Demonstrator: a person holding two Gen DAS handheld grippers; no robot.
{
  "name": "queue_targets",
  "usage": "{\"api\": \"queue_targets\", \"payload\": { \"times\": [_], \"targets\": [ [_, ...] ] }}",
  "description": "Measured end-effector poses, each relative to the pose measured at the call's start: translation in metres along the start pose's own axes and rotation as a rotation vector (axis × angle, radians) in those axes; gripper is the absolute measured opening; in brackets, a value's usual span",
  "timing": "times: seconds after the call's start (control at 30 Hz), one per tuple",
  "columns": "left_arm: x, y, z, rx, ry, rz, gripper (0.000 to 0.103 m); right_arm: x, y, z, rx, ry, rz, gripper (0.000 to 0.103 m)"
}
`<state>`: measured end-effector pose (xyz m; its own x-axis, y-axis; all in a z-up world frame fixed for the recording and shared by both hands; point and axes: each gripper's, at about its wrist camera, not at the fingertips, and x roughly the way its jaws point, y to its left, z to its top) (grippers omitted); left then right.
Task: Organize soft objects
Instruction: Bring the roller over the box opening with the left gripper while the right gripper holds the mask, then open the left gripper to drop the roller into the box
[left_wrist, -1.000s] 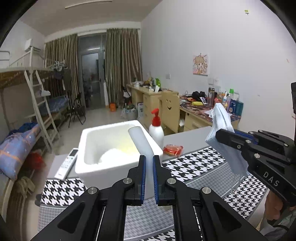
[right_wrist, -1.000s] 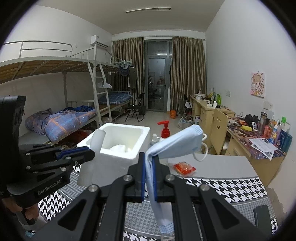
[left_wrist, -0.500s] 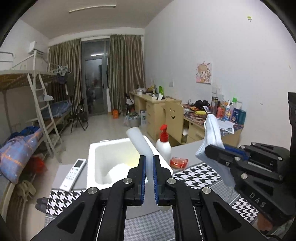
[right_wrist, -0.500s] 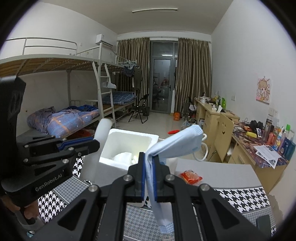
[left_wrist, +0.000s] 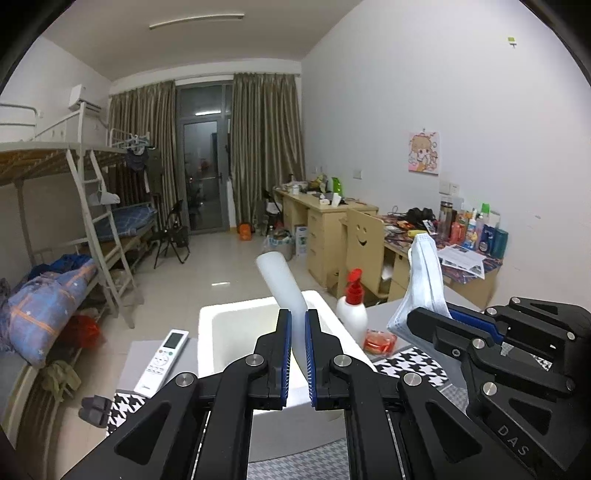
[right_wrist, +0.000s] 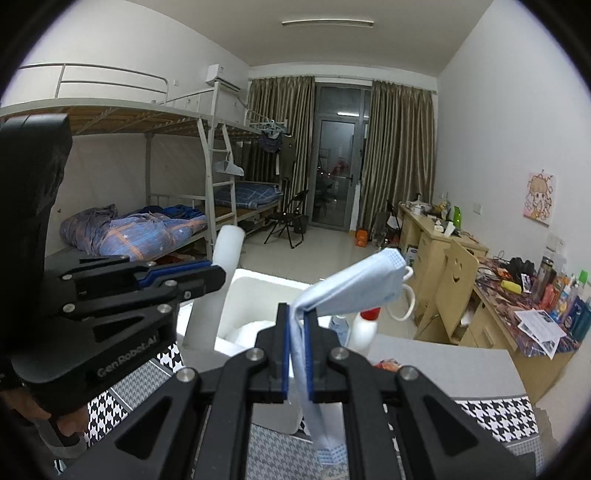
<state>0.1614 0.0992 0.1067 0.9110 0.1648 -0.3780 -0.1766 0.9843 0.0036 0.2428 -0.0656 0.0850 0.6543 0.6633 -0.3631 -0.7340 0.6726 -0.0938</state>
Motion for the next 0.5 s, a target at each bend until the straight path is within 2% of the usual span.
{"api": "queue_targets", "payload": {
  "times": [0.5],
  "targets": [
    [0.034,0.019,0.004,-0.039,0.034,0.039,0.008,0.022,0.0,0.007,-0.018,0.025,0.017,0.009]
  ]
}}
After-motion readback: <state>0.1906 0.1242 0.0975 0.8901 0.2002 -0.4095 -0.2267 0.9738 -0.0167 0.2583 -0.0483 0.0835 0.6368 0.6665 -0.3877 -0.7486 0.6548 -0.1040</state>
